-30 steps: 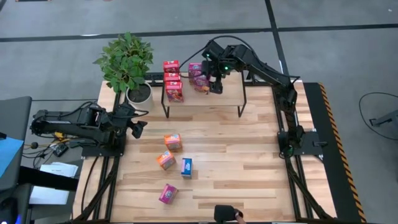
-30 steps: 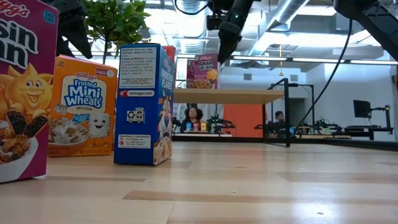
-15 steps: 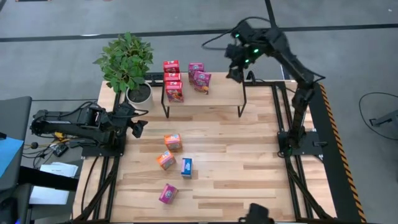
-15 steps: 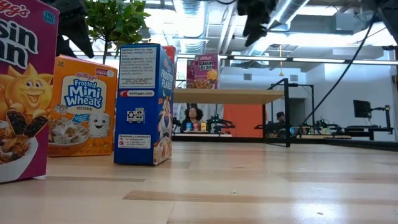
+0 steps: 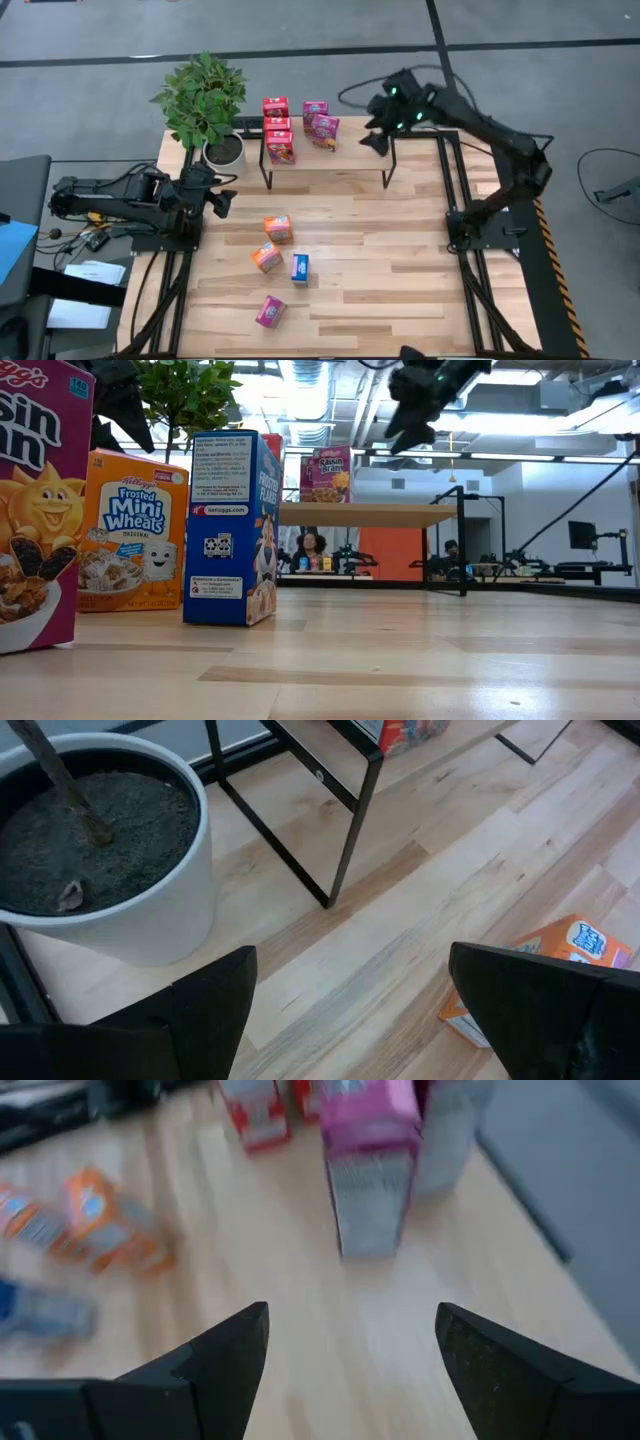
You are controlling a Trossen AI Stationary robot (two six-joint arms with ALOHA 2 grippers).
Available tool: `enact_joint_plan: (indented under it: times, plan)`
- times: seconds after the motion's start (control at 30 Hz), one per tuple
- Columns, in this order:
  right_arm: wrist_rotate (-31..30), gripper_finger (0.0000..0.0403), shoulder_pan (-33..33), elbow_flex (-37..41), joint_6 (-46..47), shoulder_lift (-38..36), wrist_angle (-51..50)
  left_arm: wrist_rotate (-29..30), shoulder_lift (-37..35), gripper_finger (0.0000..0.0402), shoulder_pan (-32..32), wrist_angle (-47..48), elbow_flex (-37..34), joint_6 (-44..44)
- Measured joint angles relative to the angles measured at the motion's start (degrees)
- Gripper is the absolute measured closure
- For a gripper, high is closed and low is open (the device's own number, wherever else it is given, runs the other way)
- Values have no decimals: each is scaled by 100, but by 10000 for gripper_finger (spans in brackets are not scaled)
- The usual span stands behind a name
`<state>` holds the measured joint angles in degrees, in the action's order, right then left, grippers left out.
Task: Stack cereal on shelf
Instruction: Put the top violet cereal box on the shelf aligned with the other violet cereal box on the shelf
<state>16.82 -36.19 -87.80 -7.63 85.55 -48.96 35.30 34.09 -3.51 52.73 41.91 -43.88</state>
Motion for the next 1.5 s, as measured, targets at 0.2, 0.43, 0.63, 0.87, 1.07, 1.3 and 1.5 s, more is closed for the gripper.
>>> enact_joint_plan:
  times: [0.2,0.43,0.63,0.87,1.07,1.3,1.5]
  plan:
    - [-922,92,554,1000,118,-32,2083,7,0,81,0,1,0,-84]
    - [-1244,92,485,1042,122,515,2330,8,0,81,0,2,0,-96]
    - [-1244,92,466,1042,118,817,2378,50,0,81,0,7,0,-97]
    - [-1383,92,411,1040,81,846,2702,156,0,81,0,9,0,-85]
    - [-1388,92,418,1035,10,848,3001,161,0,81,2,11,0,-83]
    - [-1373,92,459,1035,-125,851,3296,222,0,81,2,51,0,-78]
    - [-1373,92,455,1035,-51,851,3538,228,-1,81,2,55,0,-35]
